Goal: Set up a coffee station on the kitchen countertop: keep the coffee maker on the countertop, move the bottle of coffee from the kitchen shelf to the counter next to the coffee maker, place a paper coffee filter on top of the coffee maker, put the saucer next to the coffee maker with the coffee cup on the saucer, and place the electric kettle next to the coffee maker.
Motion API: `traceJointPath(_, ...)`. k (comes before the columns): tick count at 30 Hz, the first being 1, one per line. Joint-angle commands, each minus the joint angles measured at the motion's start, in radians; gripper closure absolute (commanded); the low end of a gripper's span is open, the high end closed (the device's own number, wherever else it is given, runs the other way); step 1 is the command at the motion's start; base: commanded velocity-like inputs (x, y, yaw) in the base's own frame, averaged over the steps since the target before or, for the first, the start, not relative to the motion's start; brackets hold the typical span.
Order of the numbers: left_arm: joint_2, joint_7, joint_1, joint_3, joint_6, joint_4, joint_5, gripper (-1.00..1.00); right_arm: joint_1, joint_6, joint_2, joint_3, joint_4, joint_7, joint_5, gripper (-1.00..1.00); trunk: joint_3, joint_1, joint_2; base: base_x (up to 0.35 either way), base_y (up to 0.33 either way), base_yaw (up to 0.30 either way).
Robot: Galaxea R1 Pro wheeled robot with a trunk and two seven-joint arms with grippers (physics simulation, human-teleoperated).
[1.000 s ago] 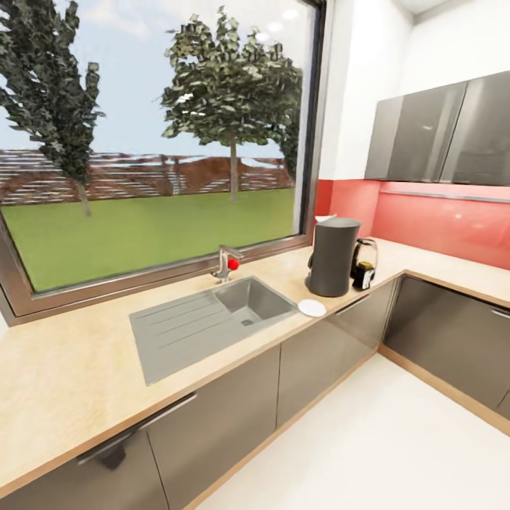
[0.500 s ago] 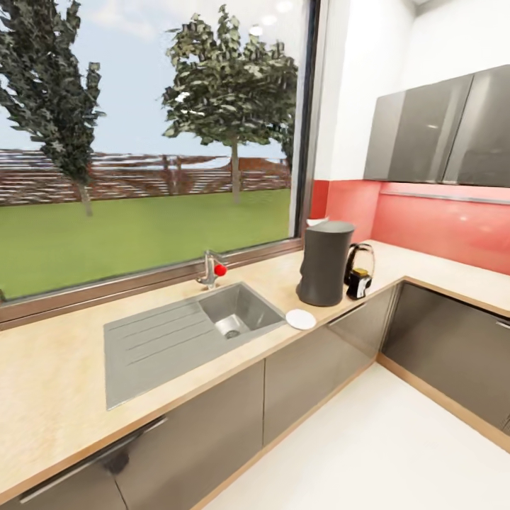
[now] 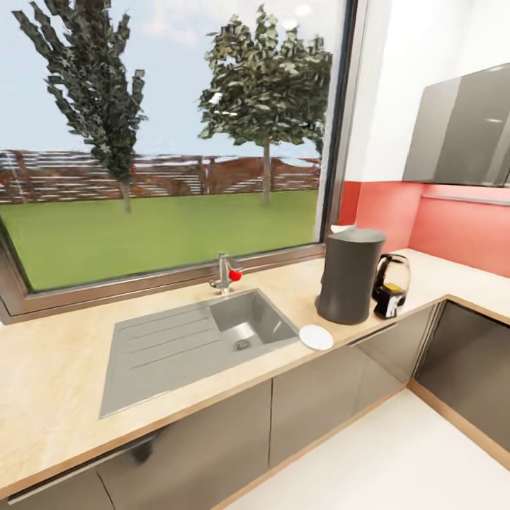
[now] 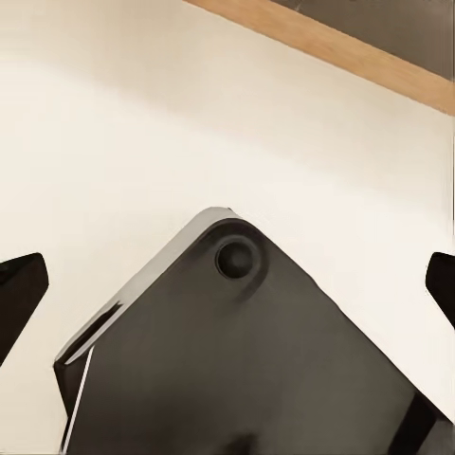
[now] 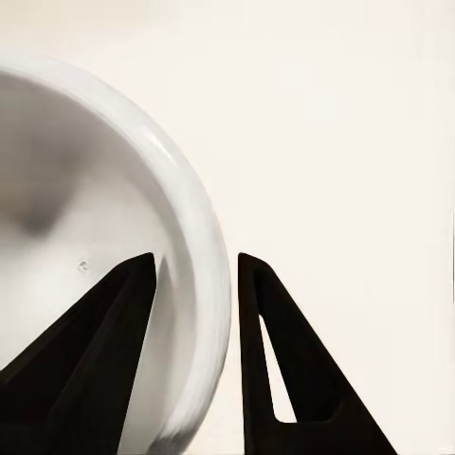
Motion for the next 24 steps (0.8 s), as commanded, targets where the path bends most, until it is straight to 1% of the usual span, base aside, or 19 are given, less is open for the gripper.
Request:
traceJointPath(1, -0.001, -0.009, 0.001, 0.002, 0.002, -0.002, 0.011, -1.00, -0.001, -0.005, -0.001, -0.009, 0.003, 0.003, 0.006, 1.00, 0.000, 0.001, 0.000, 0.232, -0.260, 0.235)
traceJointPath(9, -0.001, -0.009, 0.001, 0.003, 0.001, -0.001, 0.011, -1.00, -0.001, -0.006, -0.001, -0.009, 0.003, 0.003, 0.006, 1.00, 0.000, 0.001, 0.000, 0.128, -0.302, 0.037)
traceJointPath(16, -0.001, -0.009, 0.001, 0.003, 0.000, 0.000, 0.011, -1.00, -0.001, -0.007, -0.002, -0.009, 0.003, 0.003, 0.006, 1.00, 0.003, 0.001, 0.000, 0.016, -0.320, 0.175)
traceJointPath(24, -0.001, -0.009, 0.001, 0.003, 0.000, 0.000, 0.011, -1.00, -0.001, -0.021, -0.002, -0.009, 0.003, 0.003, 0.005, 1.00, 0.007, 0.001, 0.000, 0.019, -0.321, 0.021)
